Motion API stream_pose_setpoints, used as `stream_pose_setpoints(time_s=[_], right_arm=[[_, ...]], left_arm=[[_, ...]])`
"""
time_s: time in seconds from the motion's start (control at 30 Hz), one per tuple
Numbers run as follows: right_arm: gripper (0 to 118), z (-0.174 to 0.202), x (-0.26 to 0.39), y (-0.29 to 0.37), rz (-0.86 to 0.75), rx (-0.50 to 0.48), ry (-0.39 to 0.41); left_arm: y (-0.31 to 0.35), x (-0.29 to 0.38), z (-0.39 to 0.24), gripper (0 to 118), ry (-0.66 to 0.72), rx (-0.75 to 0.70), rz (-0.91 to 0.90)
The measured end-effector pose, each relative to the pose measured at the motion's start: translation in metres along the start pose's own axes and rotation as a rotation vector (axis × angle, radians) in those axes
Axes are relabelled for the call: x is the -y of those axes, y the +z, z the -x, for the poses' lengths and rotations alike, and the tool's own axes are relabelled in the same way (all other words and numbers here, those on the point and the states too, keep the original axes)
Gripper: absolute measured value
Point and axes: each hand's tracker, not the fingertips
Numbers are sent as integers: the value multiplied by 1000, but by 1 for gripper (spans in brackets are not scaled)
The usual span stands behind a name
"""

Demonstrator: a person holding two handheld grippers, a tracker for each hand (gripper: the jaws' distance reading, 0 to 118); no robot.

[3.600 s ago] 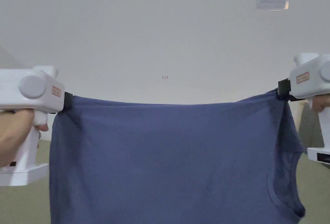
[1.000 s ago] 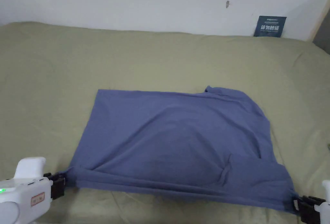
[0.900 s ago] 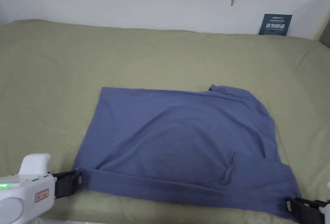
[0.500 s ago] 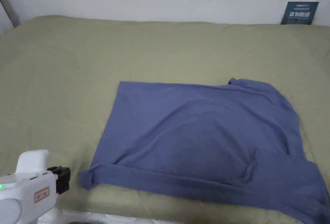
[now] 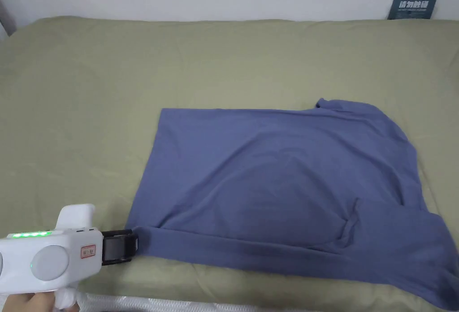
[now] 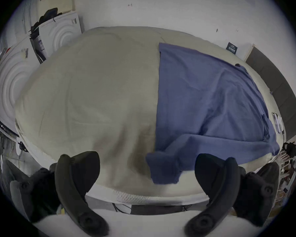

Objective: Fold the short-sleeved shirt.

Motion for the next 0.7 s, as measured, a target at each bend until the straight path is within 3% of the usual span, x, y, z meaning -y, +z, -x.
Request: stream_pose_setpoints(time_s=[0.03,0.07,0.1,0.13,0.2,0.27,0.33,0.37,0.4,0.43,0.47,0.53,0.6,0.63,0.67,0.7], right_arm=[[0,0,1,-1,8,3,2],[0,0,2,-2,13,6,1],[0,0,4,-3,17,13,4],[0,-2,2,-2,26,18,6],[0,-3,4,-3,39,20,6],[0,-6,4,-3,43,17,8],[2,-5,5,-3,43,14,22],[18,-5,5,-3,46,10,26],[56,-7,4,-5,61,-5,21],[109,-7,5,-11,108,-18,25],[116,-6,7,-15,133,-16,29],[99,-8,5,-12,103,-26,47],[91,-7,4,-18,138,17,75],[75,-6,5,-21,146,23,83],[48,-6,8,-27,156,12,88],[6,-6,6,-27,163,11,90]], left_arm=[[-3,0,-3,103,-16,2,24],[-6,-1,-6,77,-27,-12,41],[-6,-1,-8,77,-33,-17,38],[-5,-2,-9,65,-36,-5,33],[-3,1,-12,17,27,68,22],[-1,2,-17,6,25,83,36],[2,5,-21,6,-8,65,31],[3,6,-23,6,-27,46,28],[4,7,-24,6,-24,51,29],[3,8,-20,6,-15,57,29],[3,8,-19,6,1,62,30],[5,9,-18,6,20,73,23],[4,10,-15,6,29,73,21],[4,10,-15,6,30,73,21],[4,10,-15,6,31,70,18],[4,10,-14,6,35,66,10]])
